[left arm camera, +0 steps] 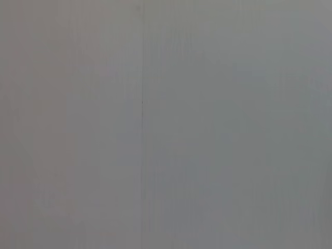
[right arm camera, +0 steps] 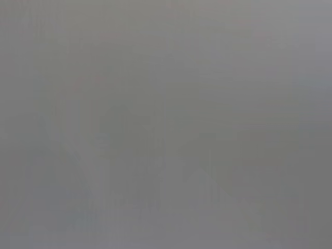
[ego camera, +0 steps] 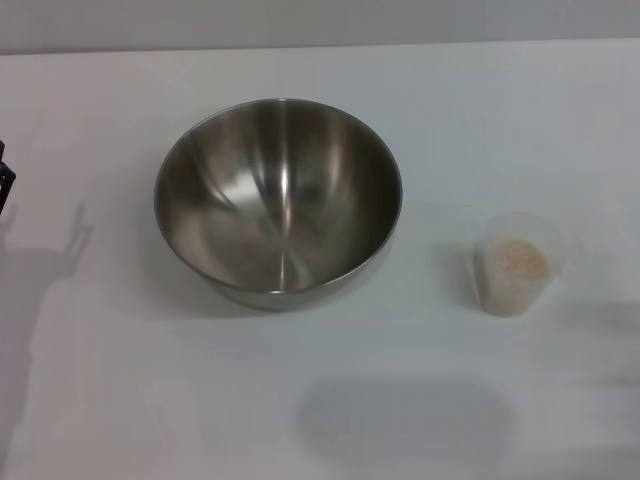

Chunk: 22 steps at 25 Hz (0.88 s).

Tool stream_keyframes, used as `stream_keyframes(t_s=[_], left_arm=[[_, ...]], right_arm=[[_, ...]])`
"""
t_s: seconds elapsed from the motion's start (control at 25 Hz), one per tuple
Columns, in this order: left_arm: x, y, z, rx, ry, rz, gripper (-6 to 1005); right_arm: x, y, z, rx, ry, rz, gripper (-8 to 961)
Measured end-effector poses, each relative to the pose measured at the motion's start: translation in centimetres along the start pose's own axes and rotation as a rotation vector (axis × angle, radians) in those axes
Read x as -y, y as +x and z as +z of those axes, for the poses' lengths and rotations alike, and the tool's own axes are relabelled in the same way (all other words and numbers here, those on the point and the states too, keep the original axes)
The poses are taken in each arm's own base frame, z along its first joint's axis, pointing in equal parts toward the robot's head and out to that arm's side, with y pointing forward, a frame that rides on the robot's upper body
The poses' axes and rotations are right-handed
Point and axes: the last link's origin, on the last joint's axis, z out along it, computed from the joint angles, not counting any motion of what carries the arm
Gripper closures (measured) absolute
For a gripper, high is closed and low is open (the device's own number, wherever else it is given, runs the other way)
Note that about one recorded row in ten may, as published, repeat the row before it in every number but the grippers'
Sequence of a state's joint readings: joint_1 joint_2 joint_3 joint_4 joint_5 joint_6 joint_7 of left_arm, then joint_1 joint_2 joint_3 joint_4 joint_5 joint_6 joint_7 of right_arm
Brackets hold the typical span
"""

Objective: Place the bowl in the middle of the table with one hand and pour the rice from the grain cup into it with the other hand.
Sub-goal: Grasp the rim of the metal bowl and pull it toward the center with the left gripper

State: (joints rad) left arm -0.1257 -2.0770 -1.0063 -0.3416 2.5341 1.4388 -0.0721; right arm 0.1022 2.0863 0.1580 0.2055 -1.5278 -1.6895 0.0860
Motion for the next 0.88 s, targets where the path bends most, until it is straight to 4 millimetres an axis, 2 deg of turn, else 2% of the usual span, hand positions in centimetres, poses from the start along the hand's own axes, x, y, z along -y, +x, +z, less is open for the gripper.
stream_keyframes(t_s=[0.52, 0.88], left_arm=[[-0.2, 0.2, 0.5, -0.013, -0.007, -0.015, 171], [-0.5, 1.5, 3.4, -0.082, -0.001, -0.044, 171]], right_arm=[[-0.1, -0.3, -0.3, 0.017, 0.0, 0.003, 180], [-0.1, -0.4, -0.3, 0.025, -0.002, 0.005, 180]])
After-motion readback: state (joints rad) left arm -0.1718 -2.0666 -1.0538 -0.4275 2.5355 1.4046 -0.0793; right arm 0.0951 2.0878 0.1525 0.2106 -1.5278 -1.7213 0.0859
